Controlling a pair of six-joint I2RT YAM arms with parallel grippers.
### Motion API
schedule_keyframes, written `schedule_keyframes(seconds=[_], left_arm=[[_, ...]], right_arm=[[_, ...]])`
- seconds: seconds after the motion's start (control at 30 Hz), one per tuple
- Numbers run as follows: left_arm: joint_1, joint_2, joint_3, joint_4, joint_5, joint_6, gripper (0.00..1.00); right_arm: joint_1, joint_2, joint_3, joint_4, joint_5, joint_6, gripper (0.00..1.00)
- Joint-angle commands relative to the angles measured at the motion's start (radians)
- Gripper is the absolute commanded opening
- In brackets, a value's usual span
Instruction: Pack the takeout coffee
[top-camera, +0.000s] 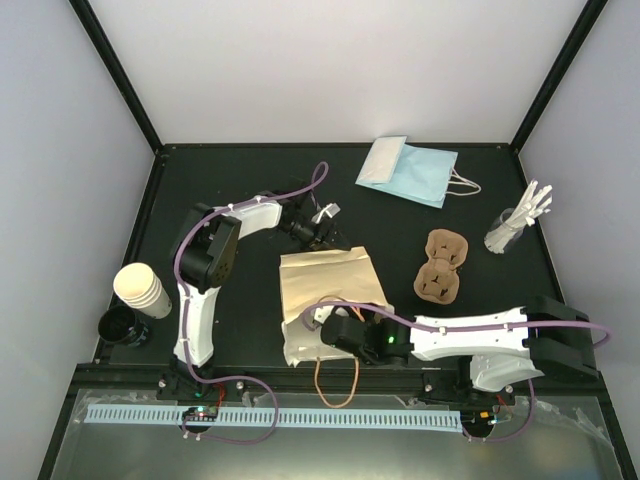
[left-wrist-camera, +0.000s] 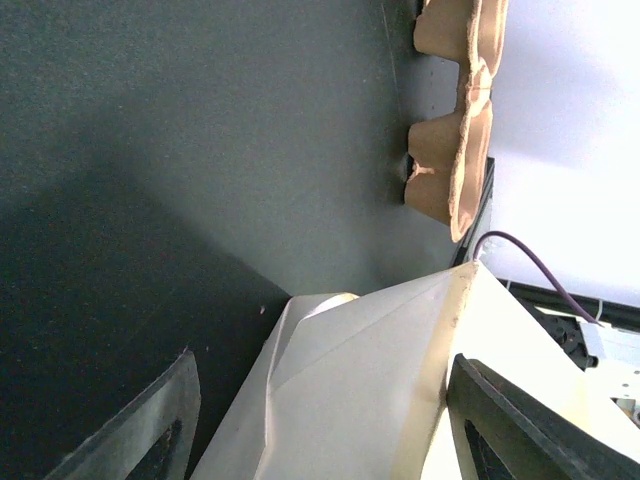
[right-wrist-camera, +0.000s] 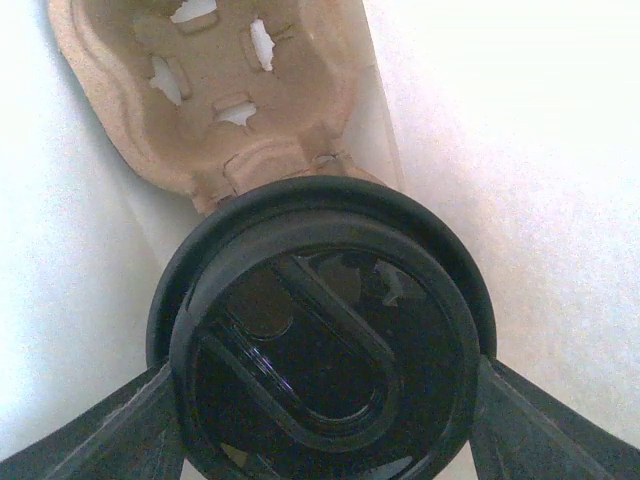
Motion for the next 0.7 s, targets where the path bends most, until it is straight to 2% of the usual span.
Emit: schedule_keyframes(seconds=[0.0, 0.3, 0.43, 0.67], left_arm=[[-0.019, 0.029, 0.010, -0.022, 0.055, 0.026, 0.69], [-0.018, 0.011, -0.004, -0.018, 0.043, 0.022, 0.67], [-0.022, 0.001, -0.012, 0.002, 0.057, 0.009, 0.65], [-0.019, -0.017, -0.078, 0.037, 0.066, 0.006, 0.64]], right_arm=[[-0.022, -0.013, -0.001, 0.046, 0.027, 0.048, 0.52], [-0.025, -0.019, 0.072, -0.065, -0.006, 0.103, 0.50], [-0.025, -0.032, 0.029, -0.018, -0.021, 0.107, 0.51], [-0.025, 0.024, 0.036, -0.043, -0.013, 0.237, 0.52]])
